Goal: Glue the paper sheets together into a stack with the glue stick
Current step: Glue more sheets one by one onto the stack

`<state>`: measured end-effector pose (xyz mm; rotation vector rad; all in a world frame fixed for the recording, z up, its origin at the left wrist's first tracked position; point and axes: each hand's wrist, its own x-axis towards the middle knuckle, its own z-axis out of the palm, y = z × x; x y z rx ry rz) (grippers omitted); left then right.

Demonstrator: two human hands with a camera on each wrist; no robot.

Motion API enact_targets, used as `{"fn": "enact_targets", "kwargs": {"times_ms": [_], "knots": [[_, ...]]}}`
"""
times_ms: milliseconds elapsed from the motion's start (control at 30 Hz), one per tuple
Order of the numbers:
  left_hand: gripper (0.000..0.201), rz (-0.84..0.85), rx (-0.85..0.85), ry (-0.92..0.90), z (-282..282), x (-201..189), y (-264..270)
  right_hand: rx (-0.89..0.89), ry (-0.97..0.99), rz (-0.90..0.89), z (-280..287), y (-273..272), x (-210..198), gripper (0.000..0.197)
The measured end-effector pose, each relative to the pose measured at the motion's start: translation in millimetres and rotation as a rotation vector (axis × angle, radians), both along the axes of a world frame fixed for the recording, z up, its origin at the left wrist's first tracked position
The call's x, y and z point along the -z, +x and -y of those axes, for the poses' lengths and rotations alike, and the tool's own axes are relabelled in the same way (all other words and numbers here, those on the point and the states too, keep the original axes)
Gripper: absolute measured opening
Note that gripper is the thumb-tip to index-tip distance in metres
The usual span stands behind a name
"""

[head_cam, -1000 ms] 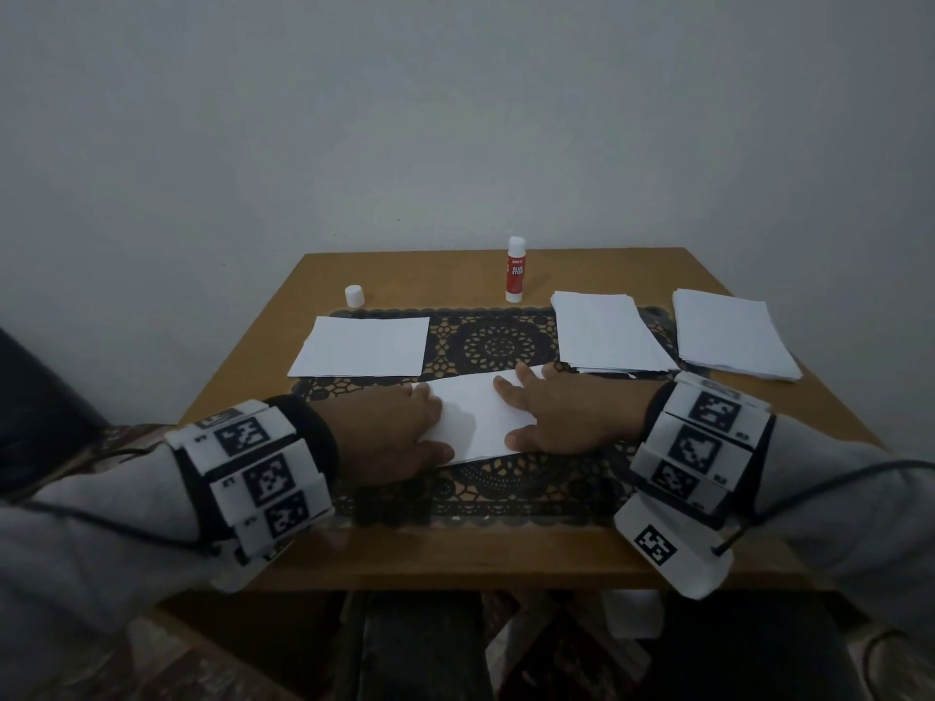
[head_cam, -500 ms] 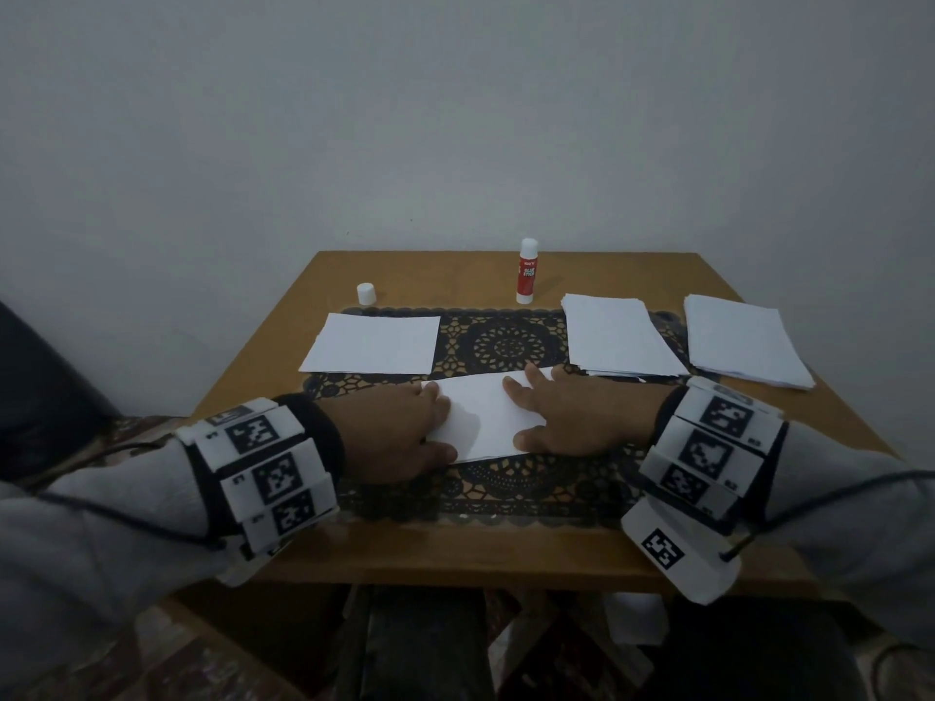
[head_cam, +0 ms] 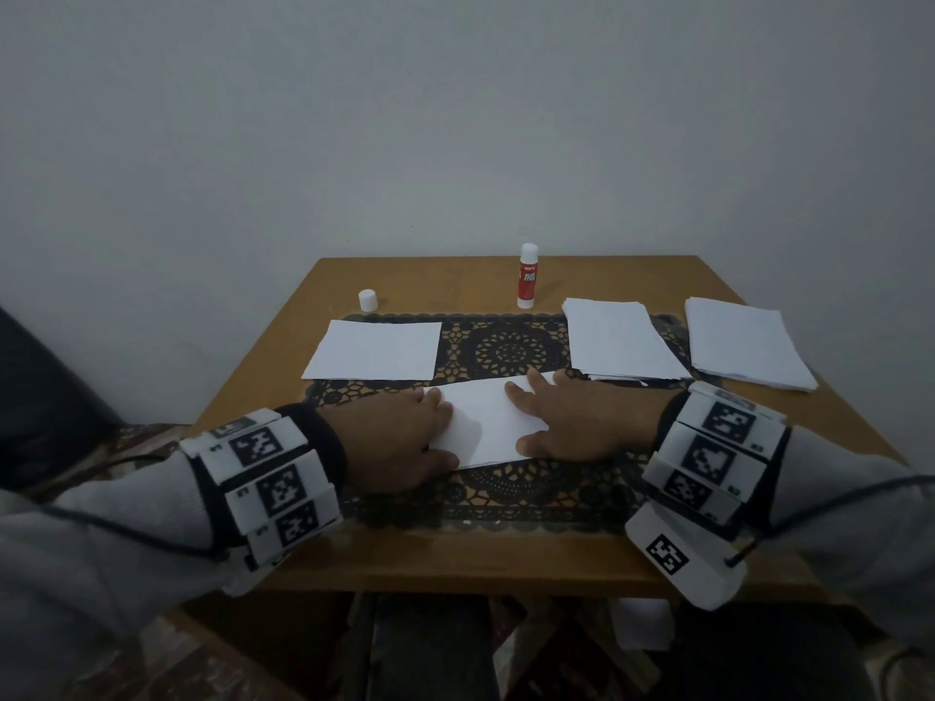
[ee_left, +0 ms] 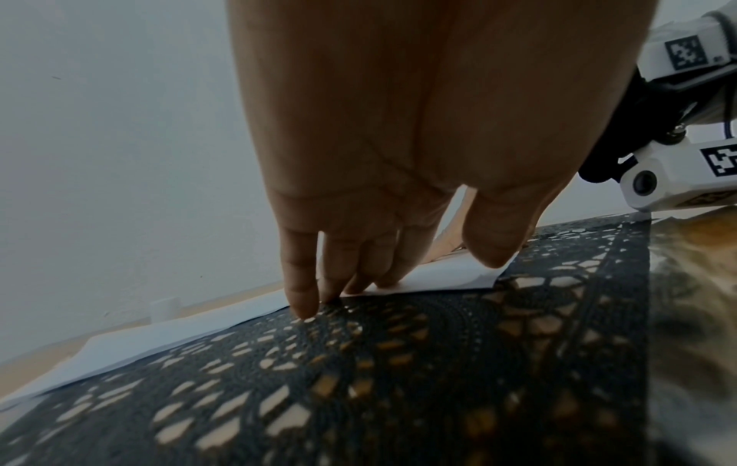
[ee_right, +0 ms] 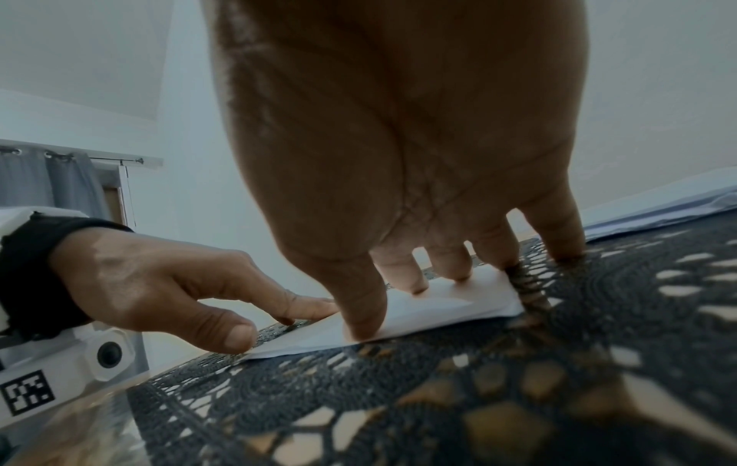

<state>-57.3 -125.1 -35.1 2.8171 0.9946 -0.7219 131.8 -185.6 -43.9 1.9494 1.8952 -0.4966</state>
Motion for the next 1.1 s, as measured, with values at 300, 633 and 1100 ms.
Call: {"fn": "enact_targets", "kwargs": {"times_ms": [300, 633, 1100], "knots": [[0.071, 0.041, 0.151, -0.091, 21.2, 3.0, 0.4, -0.038, 0.008, 0.031, 2.8, -6.5, -8.0, 0.076], [0.079, -0.039, 0.124, -0.081, 35.1, 0.8, 11.6, -0.012, -0.007, -0.008, 1.3, 4.1, -0.2, 0.077], [0.079, -0.024, 0.189, -0.134, 53.3, 2.1, 1.8, -0.001, 0.005, -0.005, 1.1, 1.8, 1.6, 0.076]]}}
